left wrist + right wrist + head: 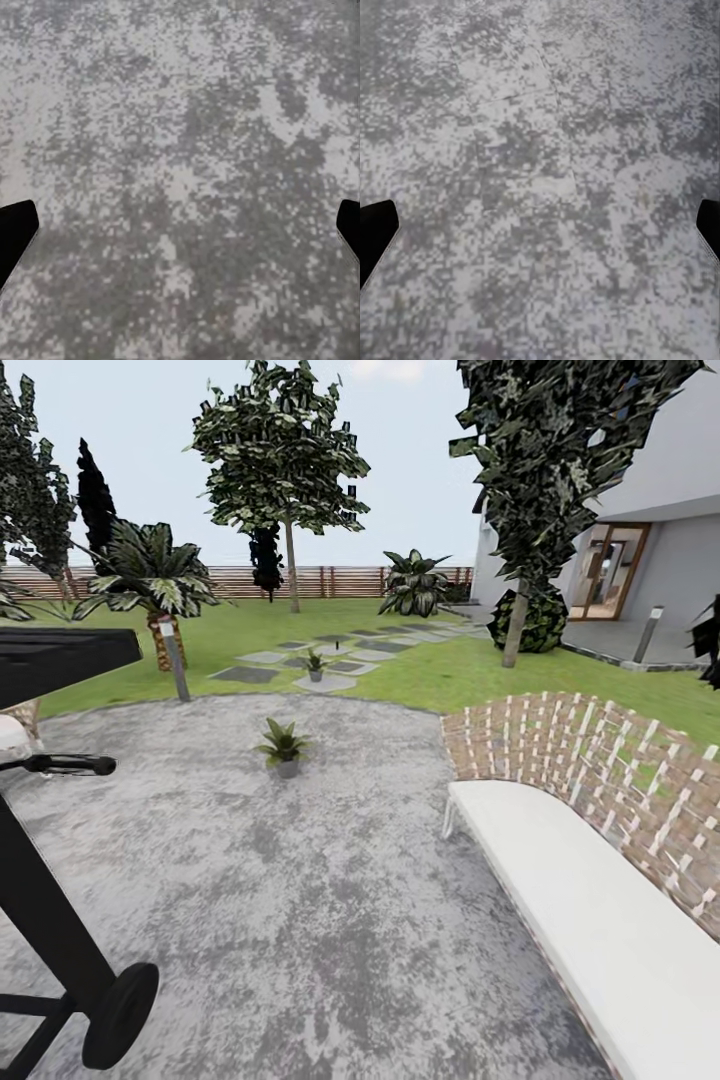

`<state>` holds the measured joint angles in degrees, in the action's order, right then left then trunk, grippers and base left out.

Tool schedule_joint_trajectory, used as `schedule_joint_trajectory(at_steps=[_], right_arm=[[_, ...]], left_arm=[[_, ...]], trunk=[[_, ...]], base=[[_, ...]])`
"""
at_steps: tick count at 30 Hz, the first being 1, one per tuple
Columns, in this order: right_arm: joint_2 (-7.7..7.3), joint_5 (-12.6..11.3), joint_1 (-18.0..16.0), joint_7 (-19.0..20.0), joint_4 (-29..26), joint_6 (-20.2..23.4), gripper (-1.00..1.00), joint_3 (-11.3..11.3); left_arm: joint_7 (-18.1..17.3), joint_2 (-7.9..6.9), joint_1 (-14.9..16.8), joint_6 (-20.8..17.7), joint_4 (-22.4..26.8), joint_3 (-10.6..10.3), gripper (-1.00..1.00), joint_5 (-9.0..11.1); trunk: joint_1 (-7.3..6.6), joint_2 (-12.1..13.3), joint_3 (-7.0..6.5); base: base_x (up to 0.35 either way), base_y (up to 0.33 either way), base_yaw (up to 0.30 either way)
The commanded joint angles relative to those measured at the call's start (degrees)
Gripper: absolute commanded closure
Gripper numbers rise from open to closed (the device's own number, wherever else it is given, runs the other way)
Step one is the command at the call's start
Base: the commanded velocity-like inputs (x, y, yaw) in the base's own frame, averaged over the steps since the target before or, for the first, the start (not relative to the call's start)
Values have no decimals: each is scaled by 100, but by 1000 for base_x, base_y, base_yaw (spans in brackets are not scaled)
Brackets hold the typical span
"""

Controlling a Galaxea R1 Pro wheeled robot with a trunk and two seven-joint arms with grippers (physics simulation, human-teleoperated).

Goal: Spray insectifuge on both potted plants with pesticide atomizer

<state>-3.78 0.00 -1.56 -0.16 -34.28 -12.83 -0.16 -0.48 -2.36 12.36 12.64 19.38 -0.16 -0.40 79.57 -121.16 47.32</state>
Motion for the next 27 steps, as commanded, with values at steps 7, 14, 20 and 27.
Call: schedule_joint_trajectory(at_steps=[7,14,20,27], right_arm=[[0,0,-3,-2,4,-17,-100,-1],[0,0,-3,-1,6,-17,-100,-1],[0,0,-3,-2,8,-17,-100,-1],[0,0,-3,6,0,-17,-100,-1]], left_arm=[[-5,-1,3,19,-4,-1,-100,-4],[-5,-1,3,19,-4,-1,-100,-4],[-5,-1,3,19,-4,-1,-100,-4],[-5,-1,3,19,-4,-1,-100,-4]], trunk=[[3,-2,5],[3,-2,5],[3,-2,5],[3,-2,5]], base=[[339,0,0],[339,0,0],[339,0,0],[339,0,0]])
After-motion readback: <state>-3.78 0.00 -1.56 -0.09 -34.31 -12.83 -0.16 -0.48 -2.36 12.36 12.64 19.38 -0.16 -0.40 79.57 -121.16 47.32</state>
